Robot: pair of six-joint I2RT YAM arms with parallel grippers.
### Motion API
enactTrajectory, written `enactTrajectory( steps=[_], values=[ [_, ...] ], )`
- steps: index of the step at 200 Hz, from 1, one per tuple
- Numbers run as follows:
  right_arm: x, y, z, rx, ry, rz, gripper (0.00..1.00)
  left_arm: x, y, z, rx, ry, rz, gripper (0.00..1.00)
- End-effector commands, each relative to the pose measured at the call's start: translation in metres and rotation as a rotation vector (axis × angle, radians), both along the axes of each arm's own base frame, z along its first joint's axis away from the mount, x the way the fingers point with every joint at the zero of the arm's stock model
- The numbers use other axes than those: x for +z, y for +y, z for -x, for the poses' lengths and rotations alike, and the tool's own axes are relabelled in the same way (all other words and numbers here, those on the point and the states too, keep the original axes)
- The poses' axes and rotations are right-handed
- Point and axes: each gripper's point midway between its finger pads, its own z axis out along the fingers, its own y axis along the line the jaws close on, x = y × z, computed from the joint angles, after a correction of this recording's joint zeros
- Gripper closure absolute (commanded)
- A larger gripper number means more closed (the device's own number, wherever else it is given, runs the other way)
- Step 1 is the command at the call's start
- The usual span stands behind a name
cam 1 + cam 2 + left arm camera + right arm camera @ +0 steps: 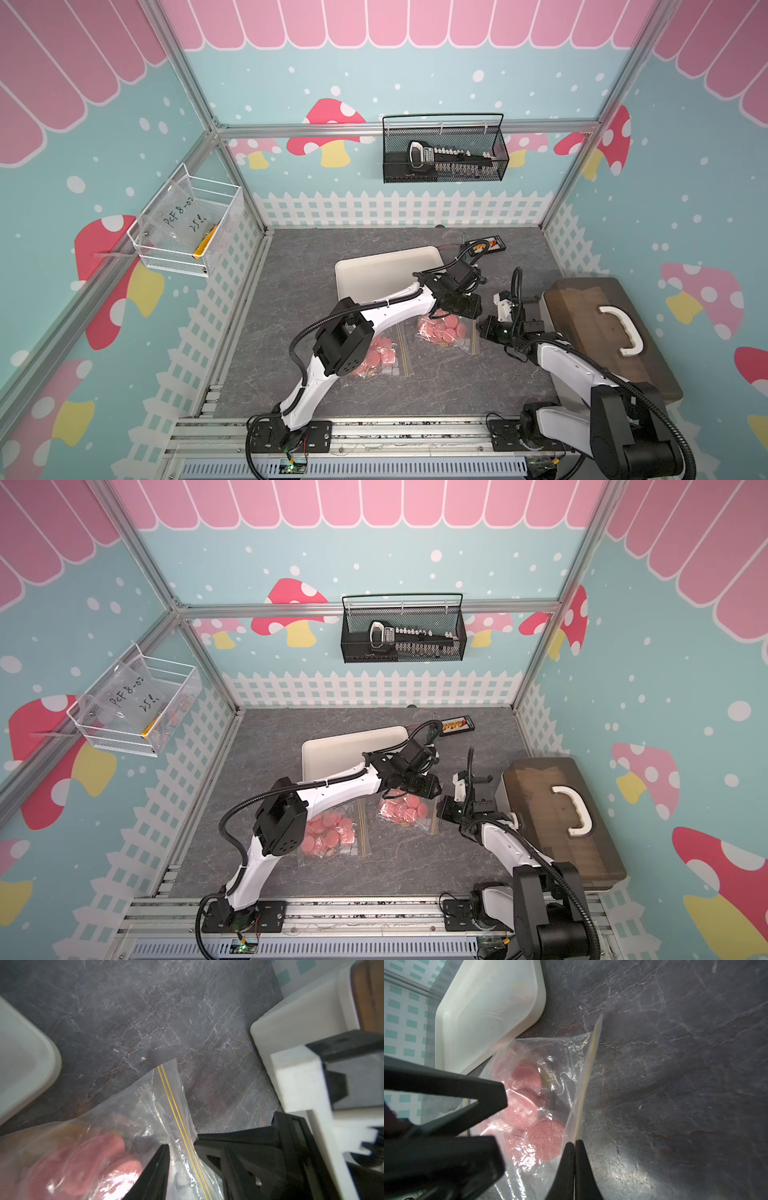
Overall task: Pour cookies out of the ziploc bag
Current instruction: Open the ziploc bag at the center of the board.
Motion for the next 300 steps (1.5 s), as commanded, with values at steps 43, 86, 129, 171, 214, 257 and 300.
enactTrajectory(
  steps=[43,86,129,171,214,257,300],
  values=[
    [0.0,0.001,0.001,-0.01,-0.007,-0.007,1.0,-0.018,-0.002,0.002,0.033,0.038,-0.048,0.59],
    [0.0,0.001,0.001,-0.011,-0.01,-0.009,1.0,-0.024,-0.008,0.002,0.026,0.056,-0.042,0.6],
    [0.0,0.001,0.002,-0.012,-0.012,-0.007,1.0,-0.033,-0.01,0.001,0.041,0.077,-0.046,0.61],
    [0.003,0.001,0.002,-0.011,-0.022,-0.006,1.0,-0.039,-0.01,-0.001,0.057,0.078,-0.058,0.63],
    [0.001,0.0,0.002,-0.009,-0.018,-0.002,1.0,-0.042,-0.014,-0.002,0.061,0.087,-0.052,0.64],
    [0.002,0.0,0.002,-0.011,-0.021,-0.004,1.0,-0.048,-0.013,-0.002,0.071,0.09,-0.063,0.65],
    [0.001,0.0,0.002,-0.009,-0.019,0.0,1.0,-0.046,-0.014,-0.003,0.076,0.087,-0.06,0.7]
  ],
)
